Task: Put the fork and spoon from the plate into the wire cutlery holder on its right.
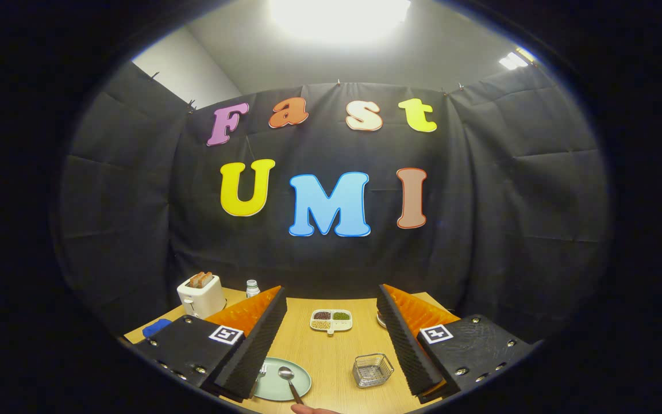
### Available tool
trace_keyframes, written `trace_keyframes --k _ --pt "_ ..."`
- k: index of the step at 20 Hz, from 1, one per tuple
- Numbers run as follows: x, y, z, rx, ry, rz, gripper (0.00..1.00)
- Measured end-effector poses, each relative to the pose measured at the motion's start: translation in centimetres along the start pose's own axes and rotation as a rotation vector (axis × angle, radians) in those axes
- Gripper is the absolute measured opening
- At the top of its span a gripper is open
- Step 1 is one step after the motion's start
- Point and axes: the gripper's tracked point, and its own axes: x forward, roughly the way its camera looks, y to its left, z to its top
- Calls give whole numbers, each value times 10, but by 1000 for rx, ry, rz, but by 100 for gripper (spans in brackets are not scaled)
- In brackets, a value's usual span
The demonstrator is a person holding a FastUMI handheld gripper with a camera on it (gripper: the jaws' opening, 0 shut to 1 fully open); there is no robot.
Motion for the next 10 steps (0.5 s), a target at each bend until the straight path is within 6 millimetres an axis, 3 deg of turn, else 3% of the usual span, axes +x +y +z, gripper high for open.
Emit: trace_keyframes --k 5,10 --pt "12 2 -2 -11 3 1 96" --pt "23 6 -17 -7 36 27 97"
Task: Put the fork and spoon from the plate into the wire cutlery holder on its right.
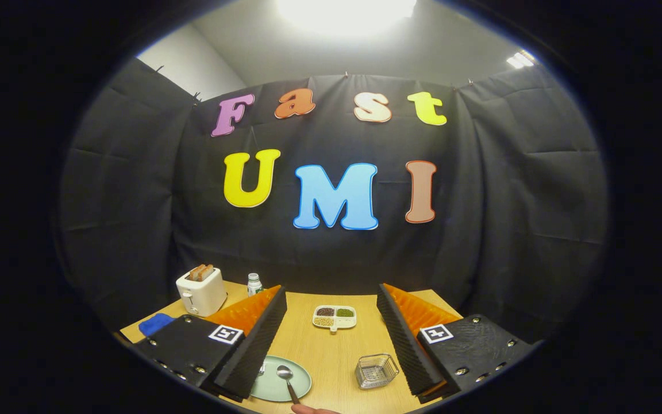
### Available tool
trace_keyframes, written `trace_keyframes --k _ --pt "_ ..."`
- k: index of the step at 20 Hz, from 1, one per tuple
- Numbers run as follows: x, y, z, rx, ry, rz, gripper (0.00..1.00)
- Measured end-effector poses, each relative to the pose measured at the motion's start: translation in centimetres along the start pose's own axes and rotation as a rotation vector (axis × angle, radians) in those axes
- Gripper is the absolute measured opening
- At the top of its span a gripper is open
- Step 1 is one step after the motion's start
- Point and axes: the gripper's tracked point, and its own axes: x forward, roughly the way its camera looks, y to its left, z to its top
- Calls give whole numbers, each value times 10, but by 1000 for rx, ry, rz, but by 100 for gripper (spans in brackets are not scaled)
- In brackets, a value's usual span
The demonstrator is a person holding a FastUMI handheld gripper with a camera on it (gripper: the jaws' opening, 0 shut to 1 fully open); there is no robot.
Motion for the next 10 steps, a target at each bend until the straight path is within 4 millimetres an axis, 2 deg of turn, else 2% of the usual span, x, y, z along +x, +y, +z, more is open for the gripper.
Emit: trace_keyframes --k 5,10 --pt "6 -1 0 -8 -16 -20 96" --pt "9 7 -15 -34 26 10 96"
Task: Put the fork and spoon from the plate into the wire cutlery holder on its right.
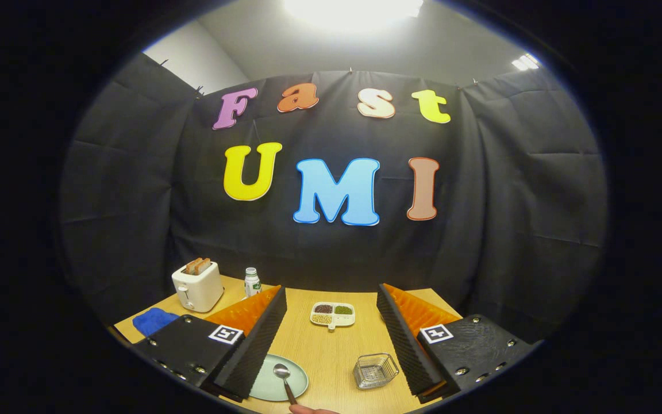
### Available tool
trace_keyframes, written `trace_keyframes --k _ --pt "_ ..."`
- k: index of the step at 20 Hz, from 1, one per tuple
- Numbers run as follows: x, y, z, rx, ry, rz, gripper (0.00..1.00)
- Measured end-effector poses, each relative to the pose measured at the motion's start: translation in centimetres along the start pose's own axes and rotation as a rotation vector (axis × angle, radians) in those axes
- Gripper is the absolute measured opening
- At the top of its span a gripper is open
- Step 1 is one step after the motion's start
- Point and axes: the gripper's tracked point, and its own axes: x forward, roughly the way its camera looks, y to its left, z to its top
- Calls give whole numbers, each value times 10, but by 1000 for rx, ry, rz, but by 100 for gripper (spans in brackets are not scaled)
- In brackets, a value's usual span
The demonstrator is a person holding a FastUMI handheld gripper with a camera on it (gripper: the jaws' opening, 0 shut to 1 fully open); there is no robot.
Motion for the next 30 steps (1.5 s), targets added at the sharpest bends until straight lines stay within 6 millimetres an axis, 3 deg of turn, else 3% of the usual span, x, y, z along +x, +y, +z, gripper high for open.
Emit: trace_keyframes --k 4,10,16,23,26,29,30 --pt "3 9 -19 -29 53 42 96" --pt "4 37 -84 -168 249 189 96" --pt "3 69 -175 -222 548 363 96" --pt "2 83 -240 -221 784 416 94" --pt "3 87 -265 -238 881 447 86" --pt "6 94 -281 -264 935 477 85" --pt "6 94 -290 -275 969 492 78"
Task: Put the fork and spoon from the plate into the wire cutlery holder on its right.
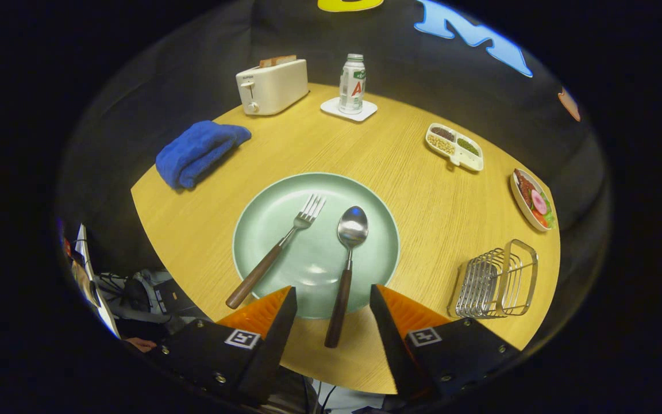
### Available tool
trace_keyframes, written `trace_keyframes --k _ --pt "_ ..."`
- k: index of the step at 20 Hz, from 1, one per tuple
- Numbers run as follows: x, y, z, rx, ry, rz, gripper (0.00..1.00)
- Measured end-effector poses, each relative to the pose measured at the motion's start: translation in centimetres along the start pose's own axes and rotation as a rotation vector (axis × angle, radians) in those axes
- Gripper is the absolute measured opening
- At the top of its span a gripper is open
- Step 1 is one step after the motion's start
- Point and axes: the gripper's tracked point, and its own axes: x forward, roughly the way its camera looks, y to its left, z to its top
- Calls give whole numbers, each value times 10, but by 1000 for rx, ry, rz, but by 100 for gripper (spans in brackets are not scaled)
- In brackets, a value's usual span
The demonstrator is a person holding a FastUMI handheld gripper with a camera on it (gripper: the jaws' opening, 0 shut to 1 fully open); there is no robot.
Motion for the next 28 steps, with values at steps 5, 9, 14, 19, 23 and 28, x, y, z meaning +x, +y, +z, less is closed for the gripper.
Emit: trace_keyframes --k 5,9,14,19,23,28 --pt "13 -6 -2 -14 78 -19 66" --pt "17 -6 -13 48 182 -11 32" --pt "19 -5 -14 63 274 -2 32" --pt "25 -20 -13 78 395 46 10" --pt "22 -34 -8 -25 408 19 1" --pt "1 -35 -3 -7 440 90 1"
